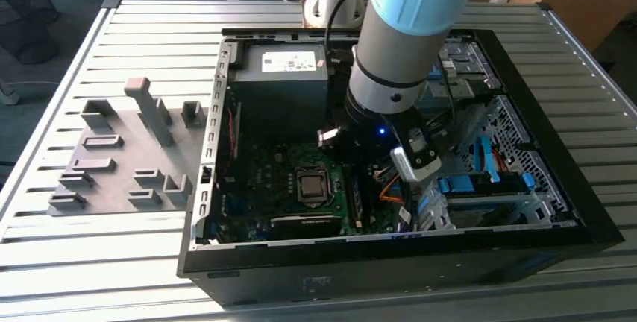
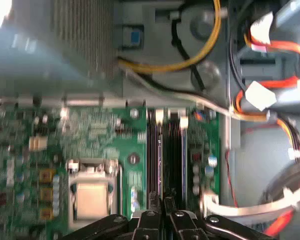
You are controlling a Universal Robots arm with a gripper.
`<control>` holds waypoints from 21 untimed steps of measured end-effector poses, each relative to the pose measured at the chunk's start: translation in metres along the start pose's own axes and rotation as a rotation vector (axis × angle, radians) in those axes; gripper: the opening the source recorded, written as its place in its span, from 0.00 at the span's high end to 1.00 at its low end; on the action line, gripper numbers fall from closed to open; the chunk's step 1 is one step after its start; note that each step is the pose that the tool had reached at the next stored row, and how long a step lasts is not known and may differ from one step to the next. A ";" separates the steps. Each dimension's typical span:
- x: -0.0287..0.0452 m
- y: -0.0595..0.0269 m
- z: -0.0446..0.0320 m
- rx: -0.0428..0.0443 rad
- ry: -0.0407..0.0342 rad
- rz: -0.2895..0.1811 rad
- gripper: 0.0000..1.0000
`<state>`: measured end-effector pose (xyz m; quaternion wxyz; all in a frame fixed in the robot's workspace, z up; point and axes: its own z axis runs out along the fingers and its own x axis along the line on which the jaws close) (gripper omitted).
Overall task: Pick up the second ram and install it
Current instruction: 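Insert the second ram into the second slot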
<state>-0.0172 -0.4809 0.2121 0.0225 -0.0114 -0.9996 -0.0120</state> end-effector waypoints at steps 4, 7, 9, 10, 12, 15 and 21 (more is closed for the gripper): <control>0.0000 0.0000 0.0000 -0.0002 -0.0001 0.000 0.86; 0.0000 0.0000 0.0000 -0.0001 0.0000 0.000 0.86; 0.0000 0.0000 0.0000 -0.0002 -0.0001 0.000 0.86; 0.0000 0.0000 0.0000 -0.0001 0.0000 0.000 0.86; 0.0000 0.0000 0.0000 -0.0001 0.0000 0.000 0.86; 0.0000 0.0000 0.0001 -0.0001 -0.0001 0.000 0.86; 0.0000 0.0000 0.0001 -0.0001 0.0000 0.000 0.86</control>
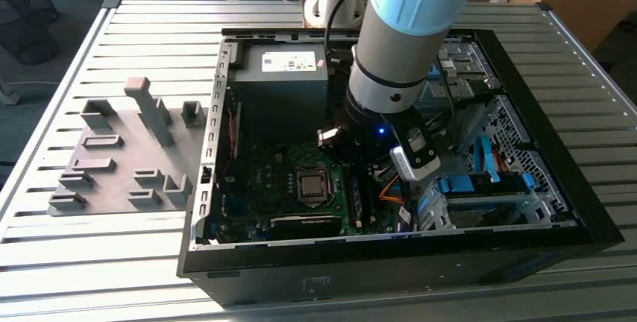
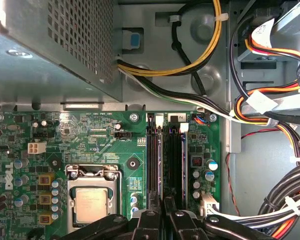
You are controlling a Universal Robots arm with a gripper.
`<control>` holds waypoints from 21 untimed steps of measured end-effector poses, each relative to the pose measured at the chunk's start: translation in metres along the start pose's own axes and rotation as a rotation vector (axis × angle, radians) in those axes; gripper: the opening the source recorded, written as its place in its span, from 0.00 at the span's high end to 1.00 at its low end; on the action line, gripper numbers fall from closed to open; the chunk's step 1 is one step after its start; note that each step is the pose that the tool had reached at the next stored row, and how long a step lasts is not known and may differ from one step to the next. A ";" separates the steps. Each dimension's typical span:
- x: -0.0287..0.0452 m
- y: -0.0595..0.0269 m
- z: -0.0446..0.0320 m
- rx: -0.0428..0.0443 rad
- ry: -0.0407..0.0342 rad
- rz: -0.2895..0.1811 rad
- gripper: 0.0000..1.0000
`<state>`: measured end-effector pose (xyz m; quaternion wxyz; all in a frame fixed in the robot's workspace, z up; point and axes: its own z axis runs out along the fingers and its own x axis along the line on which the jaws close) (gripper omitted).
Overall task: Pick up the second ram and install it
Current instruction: 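Insert the second ram into the second slot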
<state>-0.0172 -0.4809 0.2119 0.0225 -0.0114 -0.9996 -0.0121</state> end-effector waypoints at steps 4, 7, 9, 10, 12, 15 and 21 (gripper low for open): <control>-0.0001 0.0000 0.0013 0.0000 0.0000 0.000 0.86; -0.0001 0.0000 0.0018 0.0000 0.0000 0.000 0.86; -0.0001 0.0000 0.0019 0.0000 0.0000 0.000 0.86; -0.0001 0.0000 0.0021 0.0000 0.0000 0.000 0.86; -0.0001 0.0000 0.0023 0.0000 0.0000 0.000 0.86; -0.0001 -0.0001 0.0024 0.0000 0.0000 0.000 0.86; -0.0001 0.0000 0.0024 -0.0001 0.0000 0.000 0.86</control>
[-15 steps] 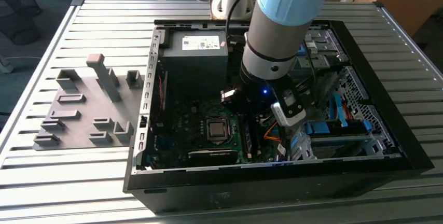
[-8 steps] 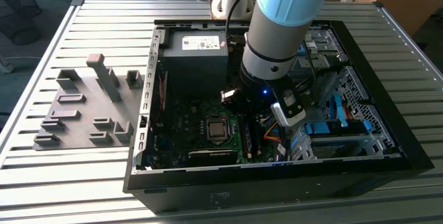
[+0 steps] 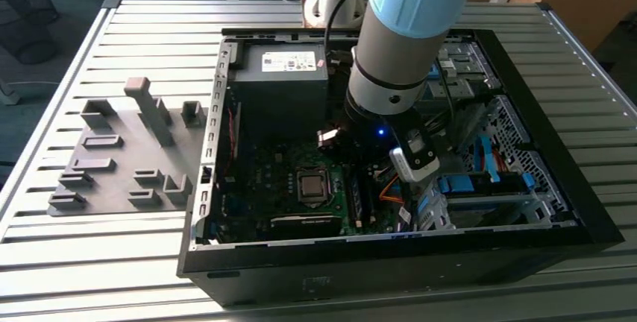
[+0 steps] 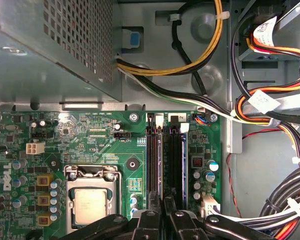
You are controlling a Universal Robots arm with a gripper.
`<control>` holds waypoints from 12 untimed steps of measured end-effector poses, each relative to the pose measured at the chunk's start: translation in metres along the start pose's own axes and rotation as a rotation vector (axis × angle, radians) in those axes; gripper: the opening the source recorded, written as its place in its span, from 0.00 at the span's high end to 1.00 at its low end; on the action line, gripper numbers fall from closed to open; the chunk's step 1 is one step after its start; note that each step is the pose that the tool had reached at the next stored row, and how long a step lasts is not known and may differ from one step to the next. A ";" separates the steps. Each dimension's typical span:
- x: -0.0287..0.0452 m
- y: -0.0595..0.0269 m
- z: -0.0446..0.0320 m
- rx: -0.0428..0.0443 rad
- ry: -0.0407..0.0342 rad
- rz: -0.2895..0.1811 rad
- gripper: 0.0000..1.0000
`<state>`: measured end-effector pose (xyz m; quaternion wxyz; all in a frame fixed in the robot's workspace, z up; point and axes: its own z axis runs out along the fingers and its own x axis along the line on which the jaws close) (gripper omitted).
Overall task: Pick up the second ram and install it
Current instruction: 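Insert the second ram into the second slot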
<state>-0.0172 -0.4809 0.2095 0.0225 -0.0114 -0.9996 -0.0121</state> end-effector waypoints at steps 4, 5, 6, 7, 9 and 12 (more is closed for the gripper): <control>0.0001 0.0001 -0.0026 -0.0001 -0.0001 0.000 0.86; 0.0002 0.0001 -0.0039 0.0000 0.0000 0.000 0.86; 0.0002 0.0001 -0.0047 0.0000 0.0000 0.000 0.86; 0.0002 0.0001 -0.0047 -0.0002 -0.0001 0.000 0.86; 0.0002 0.0001 -0.0047 -0.0002 0.0000 0.000 0.86; 0.0002 0.0001 -0.0048 -0.0001 0.0000 0.000 0.86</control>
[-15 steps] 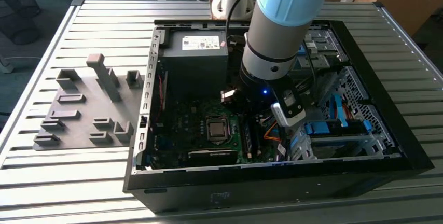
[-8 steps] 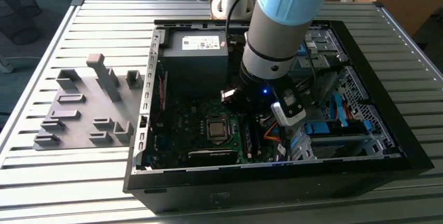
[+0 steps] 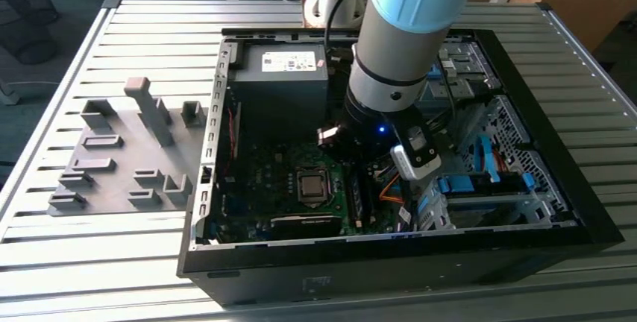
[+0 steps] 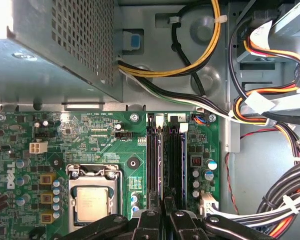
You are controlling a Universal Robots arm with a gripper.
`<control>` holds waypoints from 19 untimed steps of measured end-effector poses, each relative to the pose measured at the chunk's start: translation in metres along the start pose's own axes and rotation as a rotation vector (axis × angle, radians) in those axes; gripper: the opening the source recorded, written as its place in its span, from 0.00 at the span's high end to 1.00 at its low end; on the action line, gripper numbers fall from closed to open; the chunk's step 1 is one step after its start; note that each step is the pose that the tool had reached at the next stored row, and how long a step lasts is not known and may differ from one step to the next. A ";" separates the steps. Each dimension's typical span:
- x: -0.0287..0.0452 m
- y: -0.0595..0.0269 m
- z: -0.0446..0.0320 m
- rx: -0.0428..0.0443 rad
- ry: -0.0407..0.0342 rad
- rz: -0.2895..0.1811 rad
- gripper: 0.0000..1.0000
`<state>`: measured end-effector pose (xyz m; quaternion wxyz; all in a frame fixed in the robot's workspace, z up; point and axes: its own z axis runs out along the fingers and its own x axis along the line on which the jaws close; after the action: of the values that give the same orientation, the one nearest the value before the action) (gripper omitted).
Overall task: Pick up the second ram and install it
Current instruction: 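Insert the second ram into the second slot, then press down the second ram until it locks into place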
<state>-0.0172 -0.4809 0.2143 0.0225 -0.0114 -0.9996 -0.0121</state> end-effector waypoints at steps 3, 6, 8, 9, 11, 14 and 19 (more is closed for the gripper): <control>0.0001 0.0000 -0.0015 0.0002 0.0001 0.000 0.86; 0.0001 0.0001 -0.0027 -0.0005 0.0000 0.000 0.86; 0.0002 0.0001 -0.0034 -0.0003 0.0000 0.000 0.86; 0.0002 0.0000 -0.0040 -0.0001 0.0001 0.000 0.86; 0.0002 0.0001 -0.0050 -0.0005 0.0000 0.000 0.86; 0.0003 0.0001 -0.0066 -0.0006 0.0000 0.000 0.86; 0.0003 0.0002 -0.0071 -0.0009 0.0000 0.000 0.86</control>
<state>-0.0173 -0.4809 0.2214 0.0225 -0.0113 -0.9996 -0.0126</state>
